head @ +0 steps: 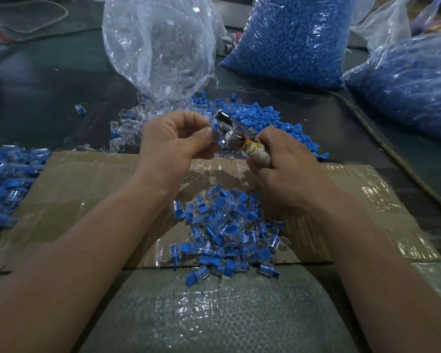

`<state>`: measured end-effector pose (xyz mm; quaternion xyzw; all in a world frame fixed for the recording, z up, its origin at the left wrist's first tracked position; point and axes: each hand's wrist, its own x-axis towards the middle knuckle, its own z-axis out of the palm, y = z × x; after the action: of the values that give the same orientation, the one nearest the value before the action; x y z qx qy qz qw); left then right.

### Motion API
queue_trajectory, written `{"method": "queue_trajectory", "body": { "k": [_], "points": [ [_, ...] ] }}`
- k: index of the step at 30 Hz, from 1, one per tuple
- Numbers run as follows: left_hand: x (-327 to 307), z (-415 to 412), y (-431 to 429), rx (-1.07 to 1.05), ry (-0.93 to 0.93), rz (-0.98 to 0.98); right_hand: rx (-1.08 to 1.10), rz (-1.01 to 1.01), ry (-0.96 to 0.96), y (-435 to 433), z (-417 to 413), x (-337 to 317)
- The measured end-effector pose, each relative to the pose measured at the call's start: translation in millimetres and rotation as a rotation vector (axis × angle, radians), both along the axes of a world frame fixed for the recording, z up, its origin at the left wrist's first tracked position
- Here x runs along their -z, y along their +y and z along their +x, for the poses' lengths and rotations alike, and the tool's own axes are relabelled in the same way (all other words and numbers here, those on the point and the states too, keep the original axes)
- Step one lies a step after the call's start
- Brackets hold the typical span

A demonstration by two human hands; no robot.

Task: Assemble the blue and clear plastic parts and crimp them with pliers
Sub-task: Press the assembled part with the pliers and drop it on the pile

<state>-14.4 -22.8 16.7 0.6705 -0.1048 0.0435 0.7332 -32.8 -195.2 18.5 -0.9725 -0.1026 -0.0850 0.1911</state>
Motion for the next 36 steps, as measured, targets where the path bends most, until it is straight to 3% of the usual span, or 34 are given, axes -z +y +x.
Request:
{"method": "queue_trajectory", "body": {
  "k": [36],
  "points": [
    [4.1, -2.2, -2.4, -0.178, -0.076, 0.177, 0.031, -0.009, 0.054, 13.6, 2.2, -6.2]
  ]
}}
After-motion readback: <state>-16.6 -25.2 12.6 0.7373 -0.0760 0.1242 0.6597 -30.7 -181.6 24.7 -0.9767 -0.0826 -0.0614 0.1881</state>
